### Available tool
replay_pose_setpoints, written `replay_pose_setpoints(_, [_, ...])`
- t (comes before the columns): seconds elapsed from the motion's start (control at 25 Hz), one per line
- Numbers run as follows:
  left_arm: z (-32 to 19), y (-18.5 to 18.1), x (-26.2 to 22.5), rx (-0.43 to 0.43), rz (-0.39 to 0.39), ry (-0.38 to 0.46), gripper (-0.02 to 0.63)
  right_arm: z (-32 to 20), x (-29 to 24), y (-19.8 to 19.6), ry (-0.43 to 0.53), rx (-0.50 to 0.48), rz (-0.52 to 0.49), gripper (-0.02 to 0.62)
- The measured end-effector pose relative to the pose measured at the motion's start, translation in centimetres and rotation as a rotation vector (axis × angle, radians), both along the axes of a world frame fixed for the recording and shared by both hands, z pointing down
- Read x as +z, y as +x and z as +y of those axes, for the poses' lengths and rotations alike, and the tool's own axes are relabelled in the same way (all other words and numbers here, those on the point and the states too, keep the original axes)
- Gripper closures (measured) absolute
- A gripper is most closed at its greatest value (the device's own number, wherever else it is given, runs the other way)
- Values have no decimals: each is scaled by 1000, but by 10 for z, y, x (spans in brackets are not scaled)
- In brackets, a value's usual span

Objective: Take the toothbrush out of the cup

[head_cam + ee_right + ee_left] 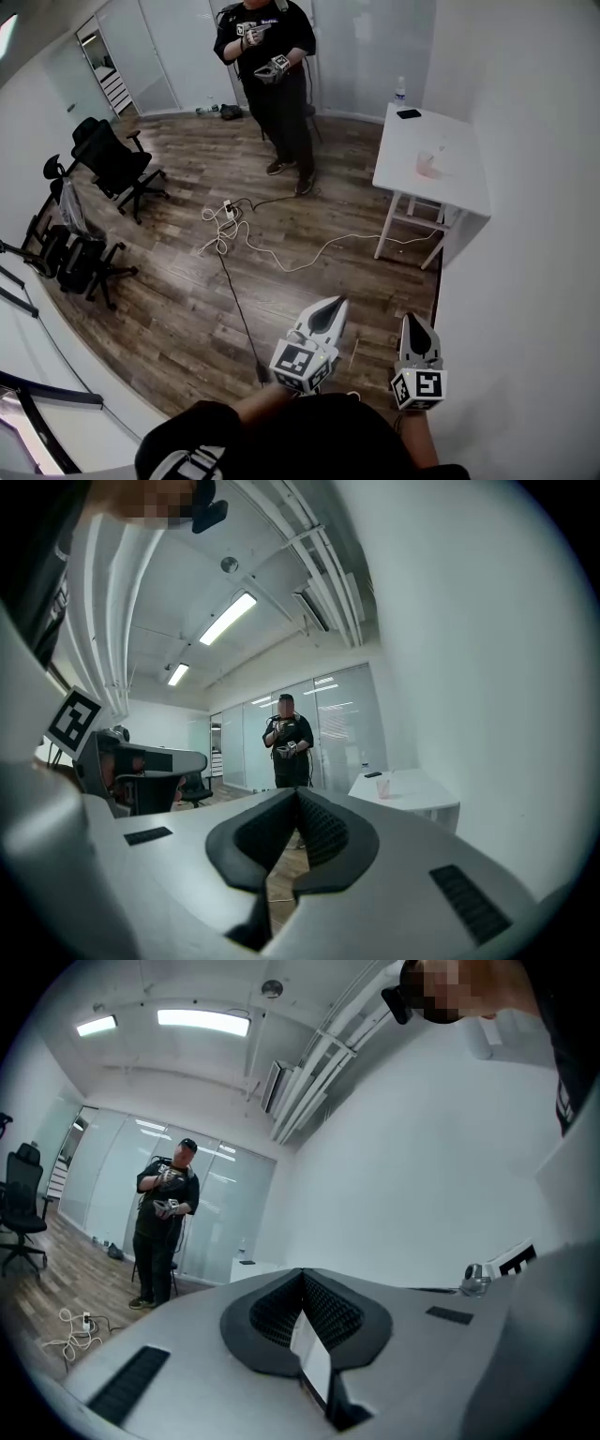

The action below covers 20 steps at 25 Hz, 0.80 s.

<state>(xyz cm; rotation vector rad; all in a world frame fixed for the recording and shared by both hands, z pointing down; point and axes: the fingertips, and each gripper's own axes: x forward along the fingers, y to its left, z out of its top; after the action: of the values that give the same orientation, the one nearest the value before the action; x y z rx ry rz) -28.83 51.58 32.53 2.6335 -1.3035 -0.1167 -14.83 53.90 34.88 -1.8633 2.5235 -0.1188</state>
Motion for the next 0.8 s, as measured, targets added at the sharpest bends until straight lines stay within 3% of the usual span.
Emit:
replay_pose_setpoints(0.32, [0, -27, 1, -3, 2, -3, 588, 3, -3, -32, 12, -46, -14, 580])
replay_pose_setpoints(0.8, [-14, -77, 14, 15, 5, 4, 587, -14, -1, -86, 2, -28, 20, 578])
